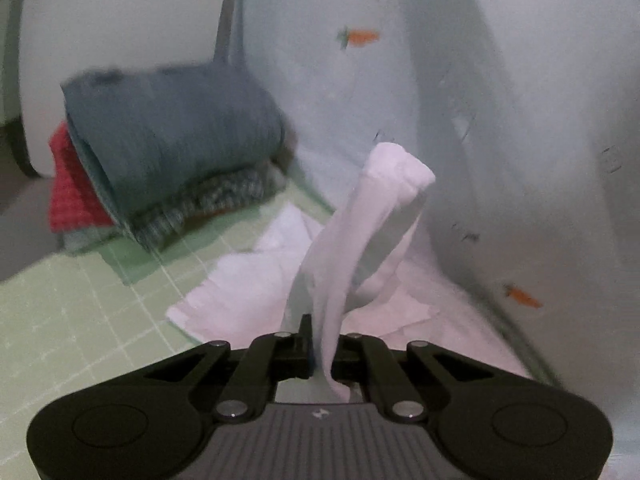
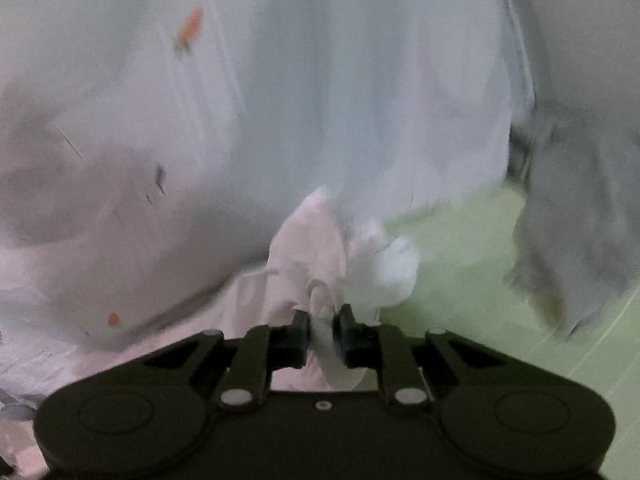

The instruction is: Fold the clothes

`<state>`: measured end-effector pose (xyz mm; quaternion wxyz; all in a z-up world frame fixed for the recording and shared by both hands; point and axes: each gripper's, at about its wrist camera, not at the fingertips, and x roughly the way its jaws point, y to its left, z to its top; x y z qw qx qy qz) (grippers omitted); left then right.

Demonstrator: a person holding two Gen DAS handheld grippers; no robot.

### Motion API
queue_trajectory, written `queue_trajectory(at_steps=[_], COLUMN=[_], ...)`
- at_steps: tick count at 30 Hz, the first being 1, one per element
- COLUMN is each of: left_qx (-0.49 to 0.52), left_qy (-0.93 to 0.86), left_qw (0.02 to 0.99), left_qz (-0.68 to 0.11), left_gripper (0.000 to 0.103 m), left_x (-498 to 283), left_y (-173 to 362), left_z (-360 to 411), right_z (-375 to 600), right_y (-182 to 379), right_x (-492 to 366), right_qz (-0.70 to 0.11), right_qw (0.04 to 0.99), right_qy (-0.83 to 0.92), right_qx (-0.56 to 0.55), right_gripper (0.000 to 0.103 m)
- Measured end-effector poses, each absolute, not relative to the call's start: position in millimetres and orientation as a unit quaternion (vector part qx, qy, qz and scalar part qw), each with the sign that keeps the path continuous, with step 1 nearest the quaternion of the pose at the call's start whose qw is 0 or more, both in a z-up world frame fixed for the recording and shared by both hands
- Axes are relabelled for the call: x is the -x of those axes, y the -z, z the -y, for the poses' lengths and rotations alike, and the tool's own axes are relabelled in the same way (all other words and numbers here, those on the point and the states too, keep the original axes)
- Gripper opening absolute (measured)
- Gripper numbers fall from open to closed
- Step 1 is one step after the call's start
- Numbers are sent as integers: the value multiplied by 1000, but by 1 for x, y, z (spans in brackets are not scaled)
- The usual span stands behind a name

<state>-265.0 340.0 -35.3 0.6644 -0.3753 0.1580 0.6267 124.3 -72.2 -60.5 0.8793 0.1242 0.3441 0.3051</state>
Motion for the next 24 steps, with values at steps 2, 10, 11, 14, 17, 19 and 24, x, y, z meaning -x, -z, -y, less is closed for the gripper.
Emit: queue_trajectory(at_steps=[2,10,11,14,17,19,24], left_qx=[380,445,454,467,474,482,496], left_qy=[-629,-640,-641,-641,-636,-633,-638], left_qw=[660,593,584,559,549,542,527], left_qz=[-157,-199,-206,-242,-265,-272,-261], left_gripper=[4,5,5,5,5,5,7], left_x=[272,306,310,315,318,322,337], left_y=[32,73,79,103,112,114,115], left_z=[-321,-249,-241,-217,-206,-206,-215], right_z=[95,158,165,181,186,180,158], right_y=[48,109,123,147,157,157,140], right_x=[-129,-149,-145,-128,-116,-112,-107], right_qz=[-304,-409,-432,-460,-469,-471,-426], right_qw=[894,892,884,874,870,868,887], right_qy=[-309,-192,-179,-156,-150,-153,-175], right_qx=[-112,-22,-19,-17,-35,-39,-11], right_gripper=[15,29,30,59,75,78,89])
